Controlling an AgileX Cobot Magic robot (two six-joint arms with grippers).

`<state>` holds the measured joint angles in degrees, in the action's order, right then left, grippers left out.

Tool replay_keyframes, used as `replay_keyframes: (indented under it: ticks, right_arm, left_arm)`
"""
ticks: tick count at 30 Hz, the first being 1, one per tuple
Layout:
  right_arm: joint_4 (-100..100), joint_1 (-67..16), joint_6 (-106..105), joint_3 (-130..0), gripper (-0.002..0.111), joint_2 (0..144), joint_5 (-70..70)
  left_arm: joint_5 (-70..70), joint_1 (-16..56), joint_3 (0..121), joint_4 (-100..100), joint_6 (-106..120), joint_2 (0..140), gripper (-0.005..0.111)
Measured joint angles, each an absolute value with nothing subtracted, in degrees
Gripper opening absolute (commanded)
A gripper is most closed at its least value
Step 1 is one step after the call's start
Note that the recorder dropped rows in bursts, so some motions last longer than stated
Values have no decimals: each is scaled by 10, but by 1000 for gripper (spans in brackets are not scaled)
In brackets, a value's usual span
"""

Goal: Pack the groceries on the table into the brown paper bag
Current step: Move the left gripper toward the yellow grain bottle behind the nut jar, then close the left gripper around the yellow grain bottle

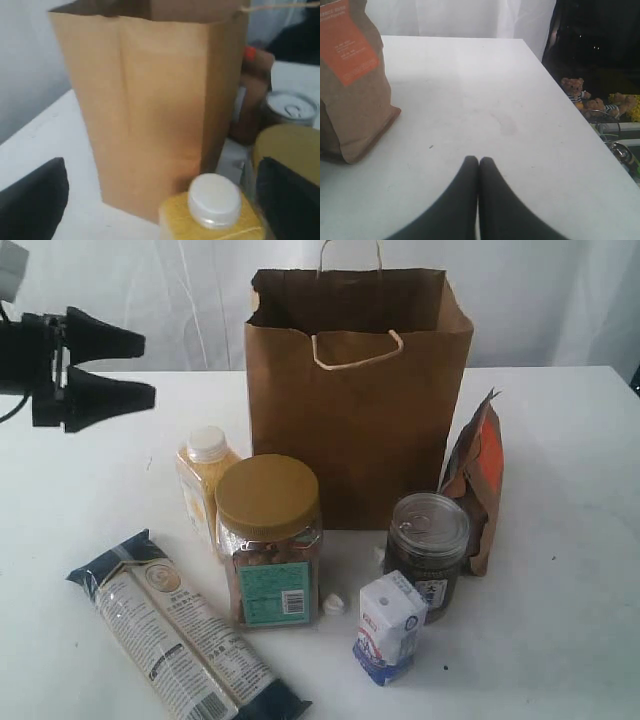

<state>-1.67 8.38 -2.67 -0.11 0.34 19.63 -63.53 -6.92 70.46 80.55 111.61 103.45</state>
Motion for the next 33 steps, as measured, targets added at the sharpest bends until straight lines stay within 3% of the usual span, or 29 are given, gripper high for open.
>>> replay_keyframes:
  ticks: [3,7,26,33]
  right_arm:
    - [-17,84,-27,-1,0,3,196]
    - [-17,84,-27,-1,0,3,196]
    - [-17,84,-27,-1,0,3,196]
    - [-17,84,-27,-1,0,3,196]
  left_arm:
    - [-643,-136,804,829,1044,1147,105]
    - [-643,-126,872,750,1009,1210,105]
    - [-643,-117,869,737,1014,1218,105]
    - [-643,-60,869,748,1104,1218,105]
